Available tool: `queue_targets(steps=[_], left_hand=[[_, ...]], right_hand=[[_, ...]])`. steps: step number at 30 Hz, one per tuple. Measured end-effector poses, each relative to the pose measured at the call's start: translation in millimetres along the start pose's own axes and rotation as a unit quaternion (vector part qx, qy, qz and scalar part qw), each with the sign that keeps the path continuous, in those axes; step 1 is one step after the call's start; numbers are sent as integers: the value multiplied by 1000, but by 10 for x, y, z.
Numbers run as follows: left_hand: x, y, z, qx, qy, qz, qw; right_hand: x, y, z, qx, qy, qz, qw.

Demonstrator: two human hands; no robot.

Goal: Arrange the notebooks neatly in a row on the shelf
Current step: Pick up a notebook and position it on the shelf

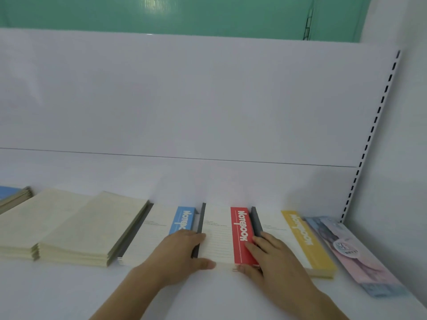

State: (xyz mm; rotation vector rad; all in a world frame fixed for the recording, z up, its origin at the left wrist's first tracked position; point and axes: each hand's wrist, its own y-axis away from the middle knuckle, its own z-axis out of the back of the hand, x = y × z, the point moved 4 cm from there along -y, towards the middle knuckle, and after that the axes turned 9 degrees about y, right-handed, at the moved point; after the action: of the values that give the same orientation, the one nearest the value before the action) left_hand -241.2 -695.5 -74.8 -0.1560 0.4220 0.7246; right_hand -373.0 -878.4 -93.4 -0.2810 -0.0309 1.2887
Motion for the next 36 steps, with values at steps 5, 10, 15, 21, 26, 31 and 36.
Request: queue_targets(steps=[5,10,15,21,26,31,36], left_hand=[[-31,50,19,-34,-17,-20,999],[16,268,143,-167,7,-16,986],[273,604,267,-256,-3,-10,967],[816,1183,608,-315,-33,23,948],[1452,1778,959,-328,-36,54,943],[2228,2402,1353,-321,-63,90,941],[2923,2923,1611,-292,-51,141,945]], right_hand=[[17,16,66,5,-22,10,1000],[208,23,235,-22,-29,1,999],[675,-10,323,-19,-34,11,999],[1549,-47,569,-44,-6,73,996],[2408,-60,749,-36,-19,78,996],[3427,-109,948,-63,-60,100,991],[4369,-192,1001,-26,-108,140,984]])
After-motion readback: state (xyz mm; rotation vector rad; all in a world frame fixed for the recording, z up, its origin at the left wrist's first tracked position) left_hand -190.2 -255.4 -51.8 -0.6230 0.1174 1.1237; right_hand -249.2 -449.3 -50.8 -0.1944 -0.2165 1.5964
